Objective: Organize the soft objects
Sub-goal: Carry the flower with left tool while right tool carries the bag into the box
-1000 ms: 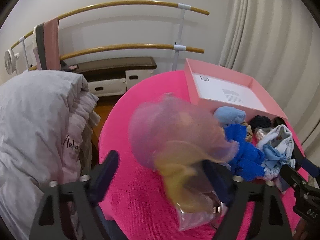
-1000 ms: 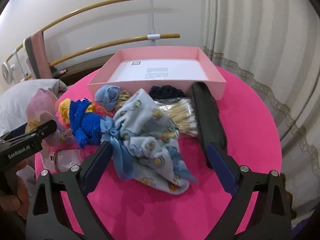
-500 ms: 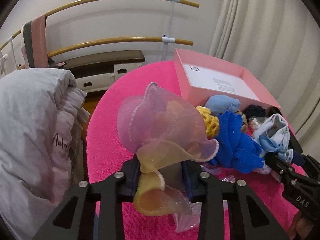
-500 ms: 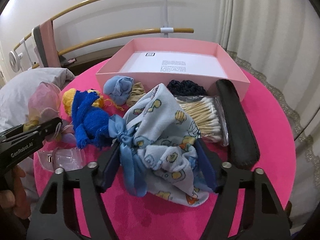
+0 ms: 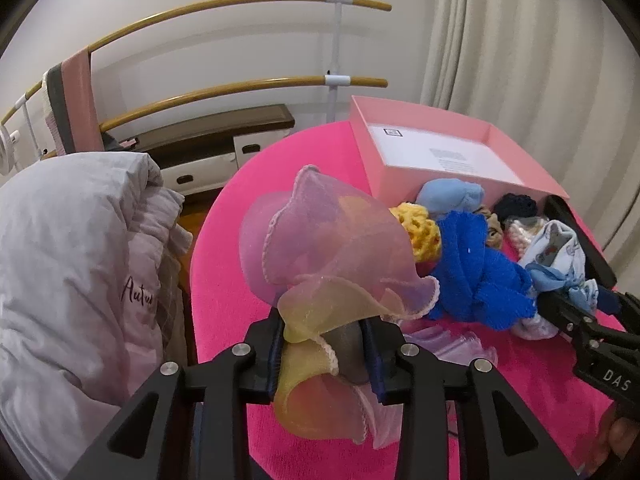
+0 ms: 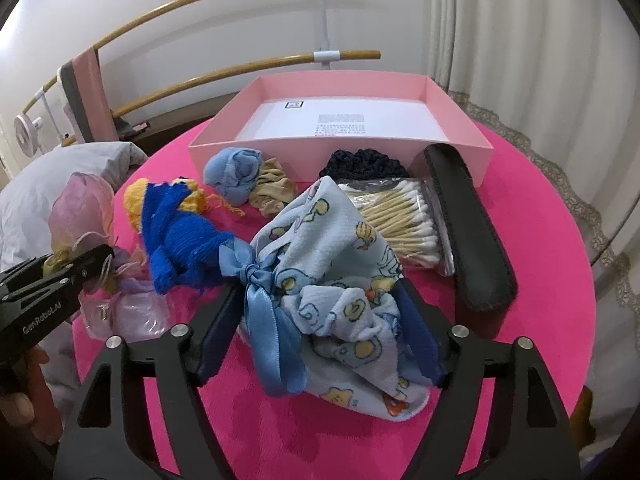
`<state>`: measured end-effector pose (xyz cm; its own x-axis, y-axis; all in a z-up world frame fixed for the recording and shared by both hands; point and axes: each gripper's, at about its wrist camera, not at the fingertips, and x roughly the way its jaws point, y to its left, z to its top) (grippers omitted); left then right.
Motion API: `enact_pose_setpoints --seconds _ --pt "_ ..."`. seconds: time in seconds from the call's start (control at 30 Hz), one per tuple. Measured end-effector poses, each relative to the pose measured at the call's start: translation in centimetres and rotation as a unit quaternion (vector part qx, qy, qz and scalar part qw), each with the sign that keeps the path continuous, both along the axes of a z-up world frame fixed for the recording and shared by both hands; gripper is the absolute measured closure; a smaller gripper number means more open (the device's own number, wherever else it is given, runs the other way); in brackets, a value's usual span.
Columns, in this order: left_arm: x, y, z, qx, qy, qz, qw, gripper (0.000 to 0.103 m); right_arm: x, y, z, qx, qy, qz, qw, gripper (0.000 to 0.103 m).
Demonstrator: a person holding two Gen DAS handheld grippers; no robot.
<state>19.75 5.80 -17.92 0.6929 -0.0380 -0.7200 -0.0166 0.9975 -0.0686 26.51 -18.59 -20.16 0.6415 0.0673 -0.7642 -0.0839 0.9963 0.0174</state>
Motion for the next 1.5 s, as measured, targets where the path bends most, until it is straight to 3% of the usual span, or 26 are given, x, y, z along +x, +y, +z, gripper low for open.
enact_pose_setpoints --seconds 0.13,0.27,0.67,1.0,1.23,1.5 --pt "0.0 0.0 0.7 -0.007 -0.005 -0.006 0.9999 0.076 -0.4 0.0 0.2 0.002 -0.002 0.002 1.000 0.044" --pt "-1.1 0.5 1.8 -0.006 -0.019 -0.009 0.9998 0.077 -1.9 -0.8 1.6 0.016 -0.021 -0.007 1.000 0.049" --pt "-4.1 0.4 5.1 0.010 -0.056 -0.012 0.9983 0.078 -3.8 -0.9 5.0 0.015 -0.060 -0.010 0.998 0.050" --pt "-3.8 -1.5 8.8 0.030 -0.083 -0.019 0.9959 0.078 -3.6 -1.5 7.8 0.009 -0.088 -0.012 0.996 0.050" --pt "-0.9 -3.2 12.0 0.033 -0.103 -0.032 0.9936 0.078 -1.2 -2.2 10.2 0.010 -0.108 -0.008 0.994 0.049" --pt "7.2 -5.2 14.8 0.022 -0.099 -0.044 0.9938 0.078 4.9 -3.3 13.3 0.021 -0.115 -0.003 0.993 0.049"
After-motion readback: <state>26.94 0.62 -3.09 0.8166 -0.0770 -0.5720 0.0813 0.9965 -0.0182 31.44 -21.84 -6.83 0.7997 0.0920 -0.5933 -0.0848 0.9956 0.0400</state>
